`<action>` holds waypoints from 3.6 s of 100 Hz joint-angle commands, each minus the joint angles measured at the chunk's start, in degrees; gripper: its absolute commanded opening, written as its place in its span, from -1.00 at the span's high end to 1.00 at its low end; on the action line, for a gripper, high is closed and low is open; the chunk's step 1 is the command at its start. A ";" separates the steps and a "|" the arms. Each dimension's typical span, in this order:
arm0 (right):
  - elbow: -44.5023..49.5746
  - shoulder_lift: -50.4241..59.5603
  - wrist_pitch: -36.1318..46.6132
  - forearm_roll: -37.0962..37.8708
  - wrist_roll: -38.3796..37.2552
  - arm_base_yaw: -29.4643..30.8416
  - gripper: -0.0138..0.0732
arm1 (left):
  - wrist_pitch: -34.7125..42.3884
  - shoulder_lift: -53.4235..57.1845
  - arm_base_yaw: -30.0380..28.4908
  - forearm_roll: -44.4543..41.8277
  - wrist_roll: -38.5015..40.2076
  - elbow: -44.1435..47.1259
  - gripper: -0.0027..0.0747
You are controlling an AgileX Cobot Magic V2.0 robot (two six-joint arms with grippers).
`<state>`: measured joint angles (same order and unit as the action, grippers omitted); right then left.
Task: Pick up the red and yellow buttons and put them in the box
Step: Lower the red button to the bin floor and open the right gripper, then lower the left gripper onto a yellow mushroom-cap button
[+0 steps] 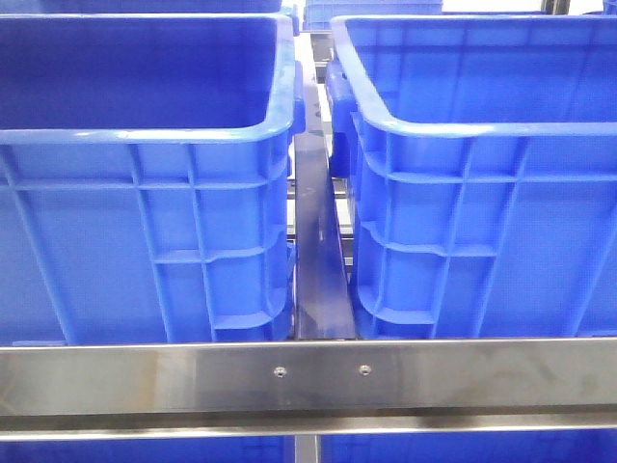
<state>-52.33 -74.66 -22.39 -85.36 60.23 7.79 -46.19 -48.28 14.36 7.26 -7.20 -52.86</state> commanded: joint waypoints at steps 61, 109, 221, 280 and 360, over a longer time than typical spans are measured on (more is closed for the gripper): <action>21.90 40.15 11.49 3.12 13.59 -8.54 -0.78 | 3.93 0.29 0.41 0.93 -0.03 -1.58 0.98; 26.62 50.30 14.08 3.05 13.59 -8.54 0.83 | 4.17 0.29 0.41 0.93 -0.03 -1.58 0.97; 26.97 50.30 14.08 3.05 13.59 -8.54 0.83 | 11.24 -27.39 -12.06 -0.34 6.25 -12.58 -0.38; 27.19 50.30 14.08 3.05 13.59 -8.54 0.84 | 15.87 -40.16 -12.19 -4.23 6.25 -16.61 -0.37; 27.19 50.30 14.08 3.05 13.59 -8.54 0.84 | 15.53 -45.43 -12.33 -5.98 6.68 -16.61 -0.37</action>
<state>-23.65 -24.20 -9.30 -81.68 73.34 -0.63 -33.19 -95.92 2.24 1.46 -1.16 -67.57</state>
